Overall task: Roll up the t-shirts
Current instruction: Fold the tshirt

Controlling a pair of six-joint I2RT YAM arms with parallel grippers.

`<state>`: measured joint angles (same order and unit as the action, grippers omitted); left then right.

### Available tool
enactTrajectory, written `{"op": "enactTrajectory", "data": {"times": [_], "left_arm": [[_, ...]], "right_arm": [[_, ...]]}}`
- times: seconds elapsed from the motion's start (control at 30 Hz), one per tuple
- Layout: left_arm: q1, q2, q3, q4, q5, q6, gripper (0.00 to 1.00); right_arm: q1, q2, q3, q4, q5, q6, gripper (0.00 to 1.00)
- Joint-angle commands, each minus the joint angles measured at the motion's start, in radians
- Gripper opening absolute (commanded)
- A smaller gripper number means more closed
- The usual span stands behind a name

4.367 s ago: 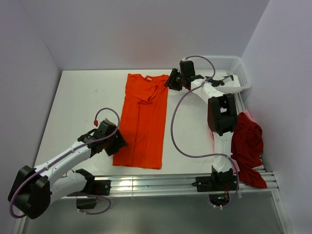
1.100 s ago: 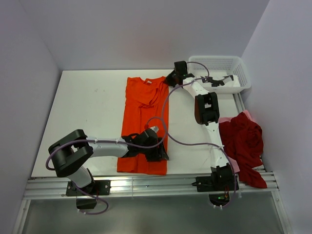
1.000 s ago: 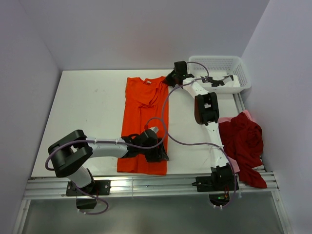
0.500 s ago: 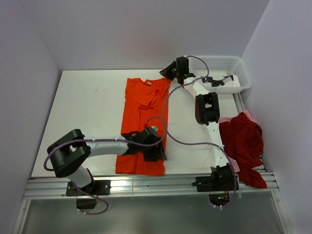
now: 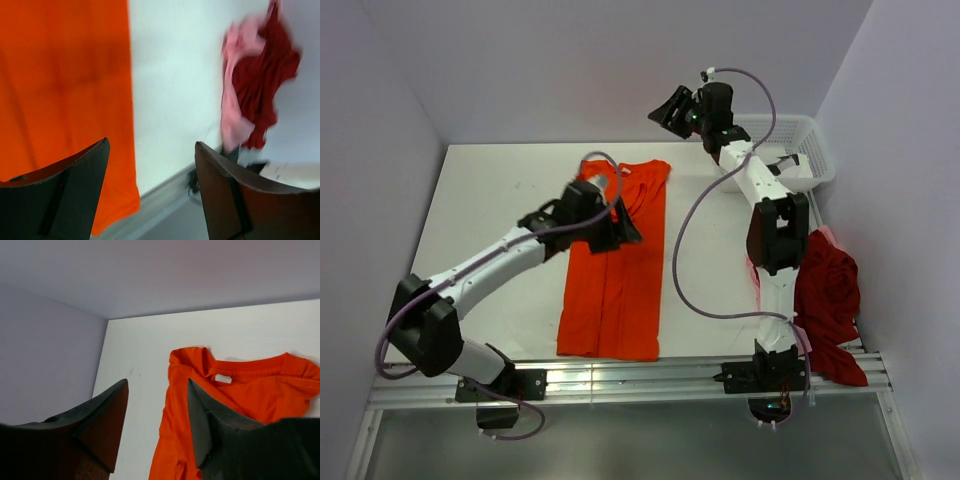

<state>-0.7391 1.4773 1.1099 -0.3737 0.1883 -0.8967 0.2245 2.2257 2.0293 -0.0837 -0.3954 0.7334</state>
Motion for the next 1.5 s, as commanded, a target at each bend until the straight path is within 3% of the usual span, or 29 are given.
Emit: {"op": "enactTrajectory", "data": {"times": [0.0,0.23,0.47,0.5,0.87,1.47], "left_arm": [[0.153,-0.055,0.077,-0.099,0.023,0.123,0.75],[0.407,0.032,0.191,-0.071,0.026,0.186,0.77],[0.546,0.196,0.225,0.084,0.077,0.209,0.72],[0.561,0.287,0.255,0.111,0.073,0.202,0.71],[0.569,0.564,0.389,0.194,0.065,0.2,0.65],[0.577,0.741,0.525,0.23,0.037,0.216,0.53]], "right_arm": [[-0.007,-0.106,-0.07,-0.063,-0.046,-0.112,0.59],[0.007,-0.225,-0.288,-0.14,0.081,-0.175,0.61],[0.029,-0.271,-0.417,-0.151,0.165,-0.2,0.6],[0.029,-0.238,-0.419,-0.16,0.168,-0.195,0.56],[0.058,-0.11,-0.363,-0.189,0.201,-0.2,0.56],[0.07,0.06,-0.215,-0.234,0.253,-0.195,0.54]]}}
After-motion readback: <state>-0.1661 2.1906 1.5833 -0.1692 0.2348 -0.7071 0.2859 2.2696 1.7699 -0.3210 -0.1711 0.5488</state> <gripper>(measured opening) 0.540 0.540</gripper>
